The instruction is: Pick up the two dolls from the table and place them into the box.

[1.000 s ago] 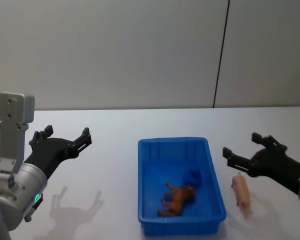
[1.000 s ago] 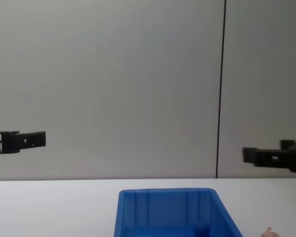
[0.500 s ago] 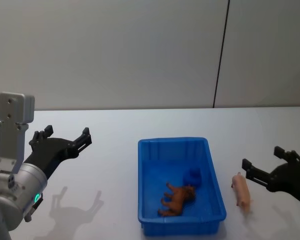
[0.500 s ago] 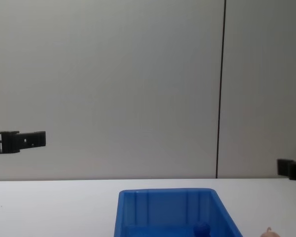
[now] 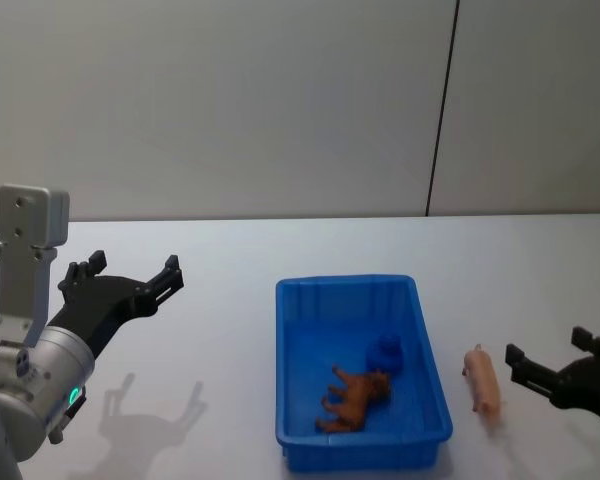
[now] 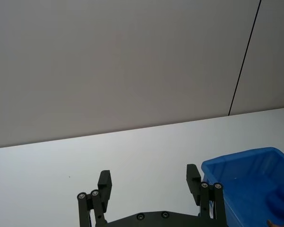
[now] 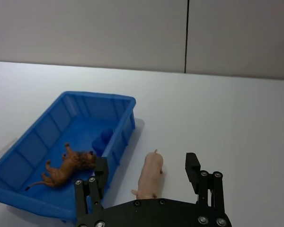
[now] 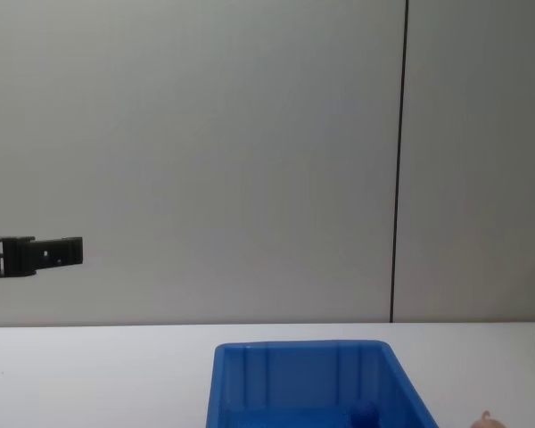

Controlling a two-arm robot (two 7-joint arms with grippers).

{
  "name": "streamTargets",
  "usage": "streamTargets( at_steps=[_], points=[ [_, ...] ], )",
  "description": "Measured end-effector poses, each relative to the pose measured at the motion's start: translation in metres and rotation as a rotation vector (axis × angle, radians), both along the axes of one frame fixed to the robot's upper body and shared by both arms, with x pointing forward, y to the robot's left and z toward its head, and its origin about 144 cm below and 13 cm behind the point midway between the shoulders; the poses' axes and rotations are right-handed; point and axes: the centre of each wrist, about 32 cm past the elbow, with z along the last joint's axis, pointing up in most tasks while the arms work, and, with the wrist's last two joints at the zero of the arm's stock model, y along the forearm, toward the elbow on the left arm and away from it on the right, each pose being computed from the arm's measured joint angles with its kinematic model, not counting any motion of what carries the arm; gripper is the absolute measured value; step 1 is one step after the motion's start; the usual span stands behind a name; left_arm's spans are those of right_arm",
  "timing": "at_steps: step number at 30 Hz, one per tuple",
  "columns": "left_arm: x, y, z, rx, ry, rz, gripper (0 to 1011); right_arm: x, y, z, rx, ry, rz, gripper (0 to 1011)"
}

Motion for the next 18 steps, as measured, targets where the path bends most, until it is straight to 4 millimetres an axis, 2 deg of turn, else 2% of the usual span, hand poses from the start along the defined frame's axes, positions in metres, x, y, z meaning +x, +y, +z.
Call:
streamTargets(
  at_steps=[18],
  points=[
    [0.0, 0.0, 0.0, 0.0, 0.0, 0.0, 1001, 0.027, 0.006, -0.015, 0.009, 0.137, -0.03, 1001]
  ],
)
